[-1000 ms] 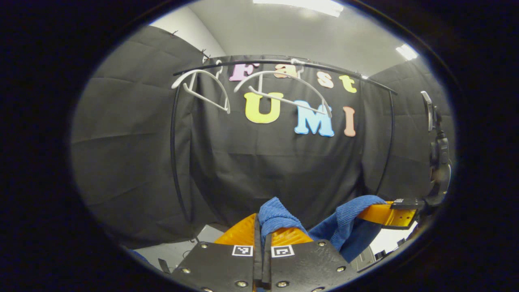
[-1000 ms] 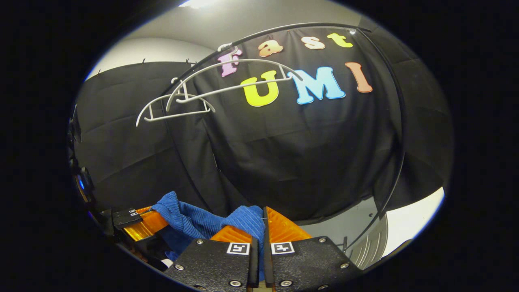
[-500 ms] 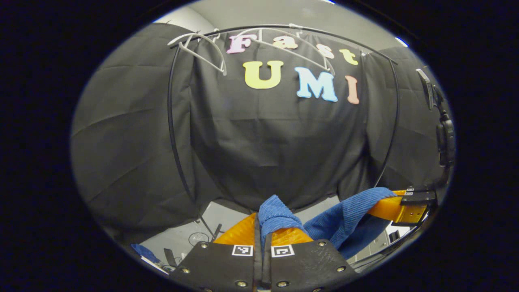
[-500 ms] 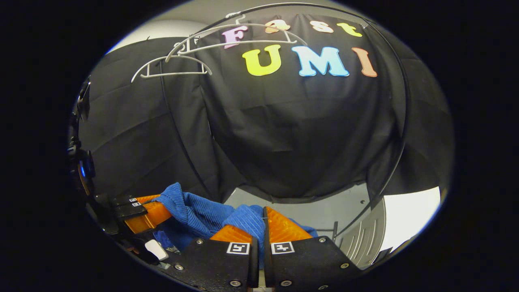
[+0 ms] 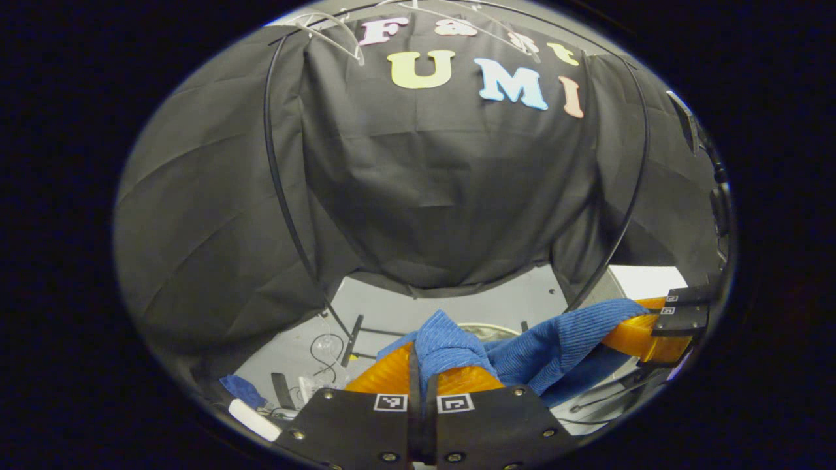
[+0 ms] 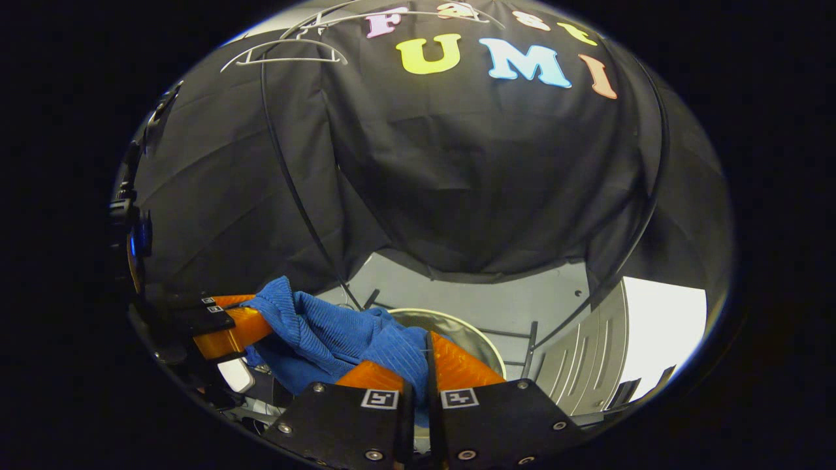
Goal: Grasp the clothes on the hanger with both hands and then place them into the laundry hamper below.
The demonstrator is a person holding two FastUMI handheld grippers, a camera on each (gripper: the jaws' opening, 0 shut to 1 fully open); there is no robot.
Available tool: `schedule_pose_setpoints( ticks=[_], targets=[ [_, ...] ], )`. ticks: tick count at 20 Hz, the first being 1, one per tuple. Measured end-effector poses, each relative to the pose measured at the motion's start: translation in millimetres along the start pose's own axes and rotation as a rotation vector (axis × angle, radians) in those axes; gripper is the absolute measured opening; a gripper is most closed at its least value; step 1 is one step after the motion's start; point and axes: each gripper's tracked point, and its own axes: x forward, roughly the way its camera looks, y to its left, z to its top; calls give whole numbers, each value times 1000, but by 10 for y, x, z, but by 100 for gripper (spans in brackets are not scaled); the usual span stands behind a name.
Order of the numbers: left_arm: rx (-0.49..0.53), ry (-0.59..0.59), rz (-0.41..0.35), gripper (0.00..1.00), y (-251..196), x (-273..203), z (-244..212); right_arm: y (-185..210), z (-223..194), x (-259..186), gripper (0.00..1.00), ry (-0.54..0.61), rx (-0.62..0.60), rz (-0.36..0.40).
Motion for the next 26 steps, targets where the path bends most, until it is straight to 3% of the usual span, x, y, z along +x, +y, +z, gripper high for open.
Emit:
schedule_pose_setpoints(
  ticks=[5,6,8,11,14,15,16,23,26],
  targets=[
    [43,75,22,3,22,49,-260,-40,-202,76,18,55,2,-5],
    [47,89,18,4,9,42,-316,-39,-227,62,14,54,1,-14],
    [50,119,11,7,-8,53,-437,-4,-240,56,29,46,8,-13],
    [39,116,-2,51,-55,19,-441,26,-234,49,42,40,2,-9],
    [56,74,5,96,-55,-16,-289,8,-262,57,78,42,0,-19],
    [63,60,5,93,-68,-26,-243,-28,-241,58,92,37,0,-31],
    [67,49,5,90,-81,-29,-198,-37,-267,57,95,36,1,-38],
    [31,-21,17,90,-20,-130,48,-133,-18,-82,95,-43,12,-89],
    [10,-129,11,90,14,-279,489,-159,268,-279,95,-127,12,-110]
  ],
)
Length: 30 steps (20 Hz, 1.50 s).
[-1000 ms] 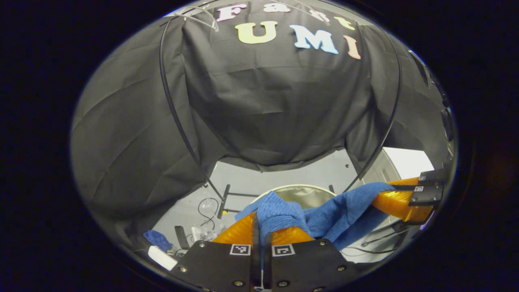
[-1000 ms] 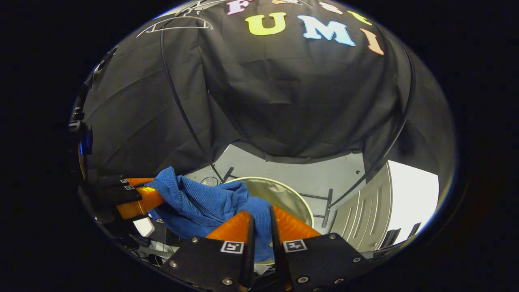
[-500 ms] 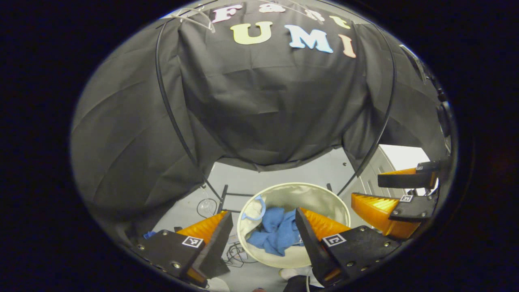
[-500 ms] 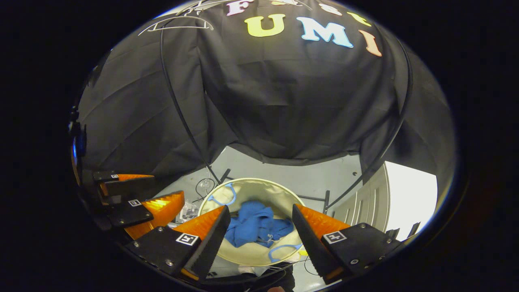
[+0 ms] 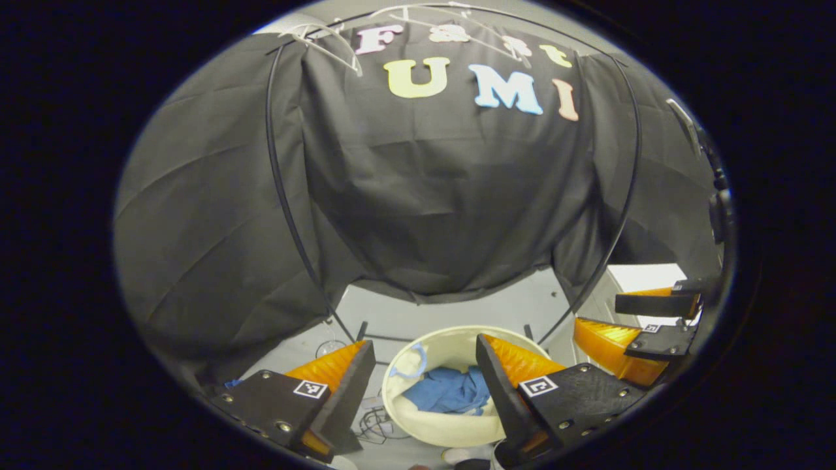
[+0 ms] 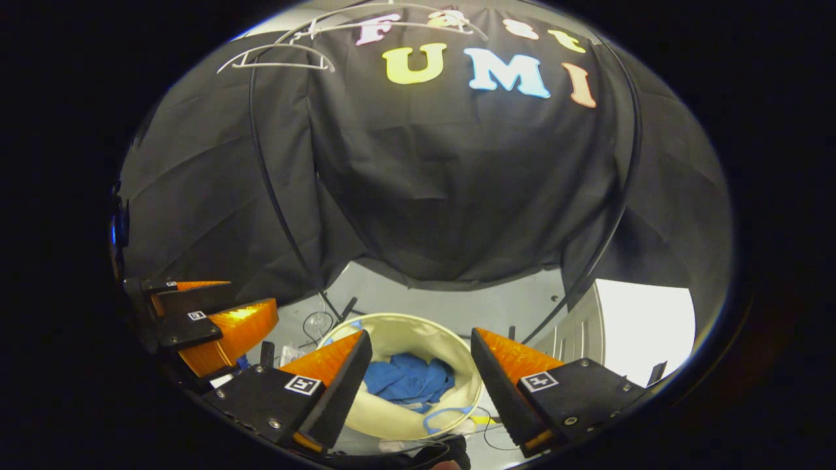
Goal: Grasp the clothes on the hanger with both hands and then place them into the laundry hamper below.
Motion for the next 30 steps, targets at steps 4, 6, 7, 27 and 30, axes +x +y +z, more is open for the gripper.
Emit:
schedule_pose_setpoints(
  ticks=[4,6,7,27,30],
  targets=[
    [7,-171,-14,87,36,-262,780,-119,612,-345,95,-133,38,-30],
    [0,-261,-32,86,30,-494,1210,-212,938,-569,95,-209,47,-52],
    [1,-298,-36,89,56,-625,1374,-261,1077,-685,95,-242,51,-64],
    [-34,-639,-23,93,172,-1946,2572,-823,2330,-2109,94,-649,67,-222],
    [-30,-652,-9,89,238,-2032,2583,-936,2343,-2164,92,-663,80,-258]
  ],
)
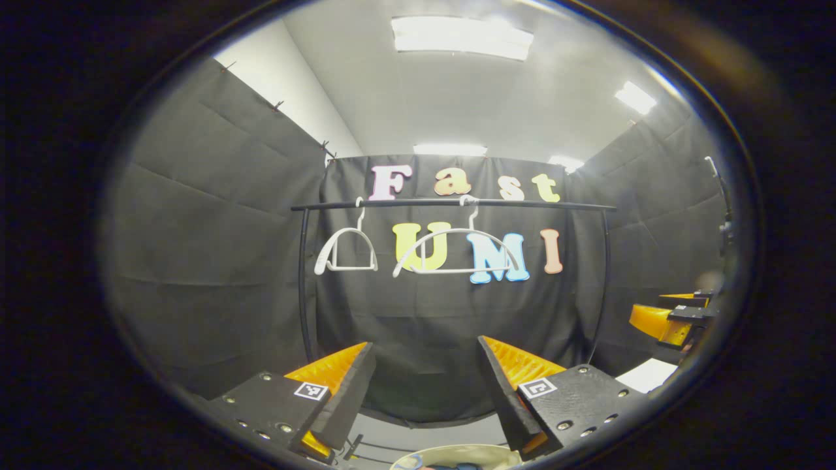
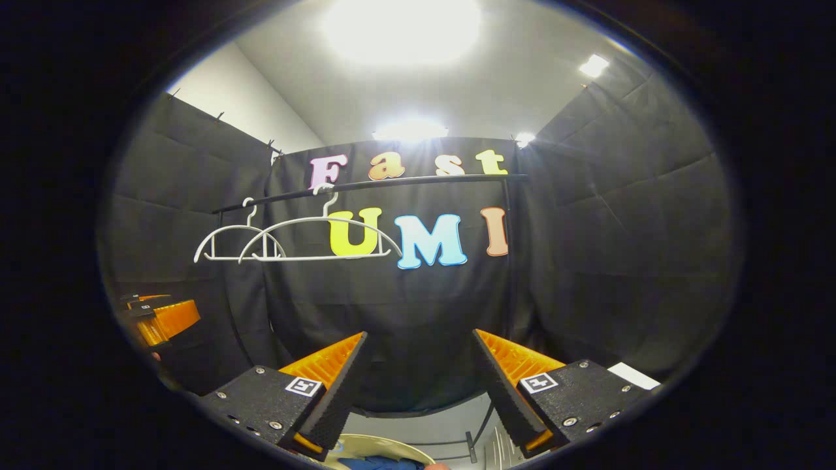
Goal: Grasp the clothes on the hanger with both hands and then place them into the laundry hamper below.
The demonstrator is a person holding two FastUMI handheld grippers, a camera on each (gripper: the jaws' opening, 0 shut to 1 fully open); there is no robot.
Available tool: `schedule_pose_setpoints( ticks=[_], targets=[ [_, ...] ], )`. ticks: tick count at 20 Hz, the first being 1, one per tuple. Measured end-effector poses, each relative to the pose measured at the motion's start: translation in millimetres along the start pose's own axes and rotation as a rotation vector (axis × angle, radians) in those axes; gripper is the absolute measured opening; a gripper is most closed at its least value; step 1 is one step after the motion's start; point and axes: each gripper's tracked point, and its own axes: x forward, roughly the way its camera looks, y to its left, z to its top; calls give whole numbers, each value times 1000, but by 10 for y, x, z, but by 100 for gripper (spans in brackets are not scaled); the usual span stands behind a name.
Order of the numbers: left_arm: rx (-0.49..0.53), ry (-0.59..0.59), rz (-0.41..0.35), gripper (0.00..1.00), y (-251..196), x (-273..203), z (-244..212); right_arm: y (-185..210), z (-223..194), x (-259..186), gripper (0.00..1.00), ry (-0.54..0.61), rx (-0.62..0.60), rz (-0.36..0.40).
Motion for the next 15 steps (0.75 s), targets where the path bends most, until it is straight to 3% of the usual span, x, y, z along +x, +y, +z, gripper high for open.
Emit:
schedule_pose_setpoints(
  ticks=[15],
  targets=[
    [11,-19,-22,89,-130,169,52,-136,-68,41,94,4,-15,-30]
  ],
)
